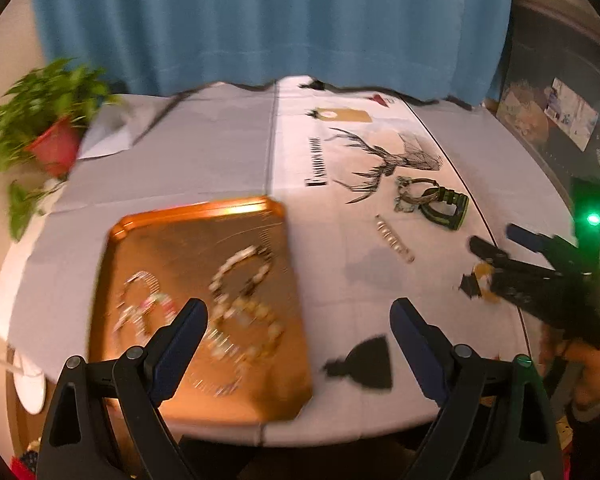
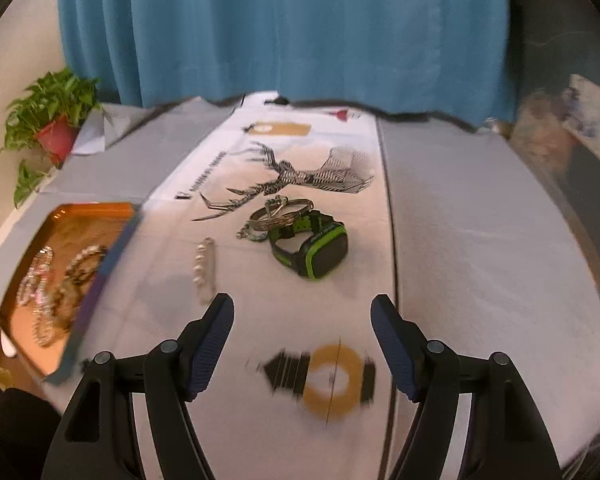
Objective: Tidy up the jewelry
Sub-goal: 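Move both tools over the black-green watch and the pearl safety pin, then grasp the black-green watch with the right tool while the left tool grasps the pearl pin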
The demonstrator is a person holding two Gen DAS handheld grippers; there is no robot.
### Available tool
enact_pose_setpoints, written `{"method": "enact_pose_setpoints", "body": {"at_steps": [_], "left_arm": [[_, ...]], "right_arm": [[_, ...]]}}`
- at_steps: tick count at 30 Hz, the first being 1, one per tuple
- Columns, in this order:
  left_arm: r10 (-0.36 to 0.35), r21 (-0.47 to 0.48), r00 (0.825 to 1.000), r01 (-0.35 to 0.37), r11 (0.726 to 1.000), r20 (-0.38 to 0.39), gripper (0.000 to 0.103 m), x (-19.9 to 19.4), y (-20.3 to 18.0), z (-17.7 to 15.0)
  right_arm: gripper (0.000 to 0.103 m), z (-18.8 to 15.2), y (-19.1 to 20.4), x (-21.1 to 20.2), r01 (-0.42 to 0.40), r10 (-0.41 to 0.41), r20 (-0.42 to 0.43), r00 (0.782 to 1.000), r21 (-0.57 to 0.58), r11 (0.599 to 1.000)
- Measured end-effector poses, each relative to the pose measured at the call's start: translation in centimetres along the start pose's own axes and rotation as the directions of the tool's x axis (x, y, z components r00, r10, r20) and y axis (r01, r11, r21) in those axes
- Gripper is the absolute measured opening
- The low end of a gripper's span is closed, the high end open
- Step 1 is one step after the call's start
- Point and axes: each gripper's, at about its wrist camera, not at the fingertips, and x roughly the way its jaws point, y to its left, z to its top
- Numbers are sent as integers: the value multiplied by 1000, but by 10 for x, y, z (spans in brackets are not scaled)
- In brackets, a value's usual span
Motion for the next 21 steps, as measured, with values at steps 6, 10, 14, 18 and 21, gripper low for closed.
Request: {"method": "enact_pose_setpoints", "body": {"at_steps": [6,10,14,18,21], "left_arm": [[-30,28,998,31,999,-53,91,54,-34,34],[-84,46,991,89,995,-107,91,88,-55,49],[-90,76,982,104,992,-168,91,125,-73,60],[-80,72,971,98,993,-226,91,155,-78,62],[-94,57,959,113,992,-266,91,168,-78,61]], "right_arm": [[72,21,-7,69,-19,15,-62,998,-61,998],[76,25,-14,94,-40,32,-90,995,-93,995],[79,23,-33,94,-9,2,-76,997,-89,996],[84,22,-50,96,-43,36,-81,996,-86,995],[89,26,-52,99,-62,52,-82,995,-135,989]]}}
